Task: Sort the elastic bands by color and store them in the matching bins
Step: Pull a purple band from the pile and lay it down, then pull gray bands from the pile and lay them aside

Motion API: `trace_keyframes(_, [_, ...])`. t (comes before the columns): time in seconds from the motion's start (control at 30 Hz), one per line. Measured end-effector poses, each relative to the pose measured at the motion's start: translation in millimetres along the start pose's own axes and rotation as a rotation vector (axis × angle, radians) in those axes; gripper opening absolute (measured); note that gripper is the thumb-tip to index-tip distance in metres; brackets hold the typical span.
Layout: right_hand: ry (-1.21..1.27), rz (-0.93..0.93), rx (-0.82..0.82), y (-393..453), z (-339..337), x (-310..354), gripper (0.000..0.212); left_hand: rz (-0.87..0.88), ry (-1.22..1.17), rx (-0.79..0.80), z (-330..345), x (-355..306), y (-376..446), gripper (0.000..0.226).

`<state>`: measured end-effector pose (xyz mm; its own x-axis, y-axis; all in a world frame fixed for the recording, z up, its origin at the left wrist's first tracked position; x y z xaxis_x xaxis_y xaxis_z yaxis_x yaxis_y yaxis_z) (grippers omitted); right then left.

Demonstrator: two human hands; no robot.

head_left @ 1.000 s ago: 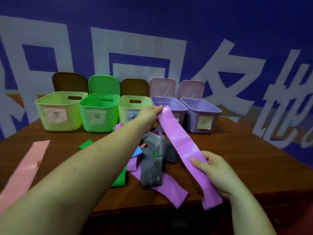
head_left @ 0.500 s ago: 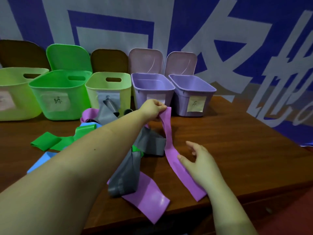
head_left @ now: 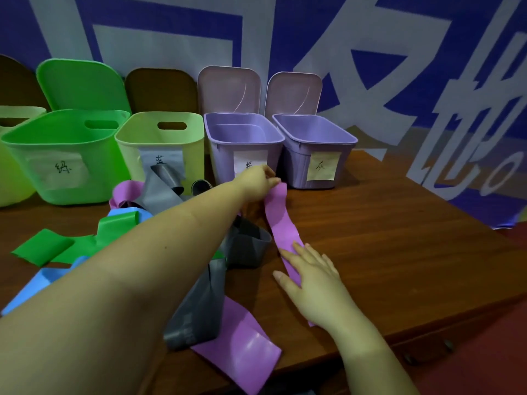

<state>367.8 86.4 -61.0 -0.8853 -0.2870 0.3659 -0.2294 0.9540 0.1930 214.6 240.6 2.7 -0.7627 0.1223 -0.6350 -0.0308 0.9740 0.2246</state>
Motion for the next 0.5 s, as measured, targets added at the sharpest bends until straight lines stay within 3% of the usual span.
trace_keyframes(0.07, [-0.013, -0.001, 0.007, 0.0, 1.9, -1.5, 0.055, 0.112, 0.244, 0.046, 2.6, 3.3, -7.7, 0.044])
trace_keyframes(0.2, [-0.026, 0.002, 0.010, -1.2, 3.5, -1.1, 0.058, 0.390, 0.464, 0.213, 7.1, -8.1, -32.6, 0.038])
trace_keyframes(0.33, [-0.040, 0.013, 0.027, -0.6, 0.7, 0.5, 0.060, 0.327, 0.666, 0.507, 10.3, -15.6, -47.0, 0.039])
trace_keyframes(0.4, [-0.027, 0.015, 0.039, -1.3, -0.7, 1.1, 0.060, 0.277, 0.648, 0.503, 1.6, -20.1, -52.4, 0.041])
trace_keyframes(0.5, [0.001, 0.022, 0.040, -1.2, -2.4, 2.0, 0.058, 0.243, 0.398, 0.338, -23.1, -34.1, -64.9, 0.042])
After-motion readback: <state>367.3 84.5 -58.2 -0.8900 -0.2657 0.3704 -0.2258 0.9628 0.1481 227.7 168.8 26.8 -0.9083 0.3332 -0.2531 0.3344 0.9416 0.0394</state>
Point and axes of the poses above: each hand's wrist, its own y-axis towards the middle knuckle, its own z-axis out of the palm, x = y × z, the point moved 1 cm from there along y, towards the middle knuckle, and after that the axes turned 9 degrees about -x, right-handed, at the moved point
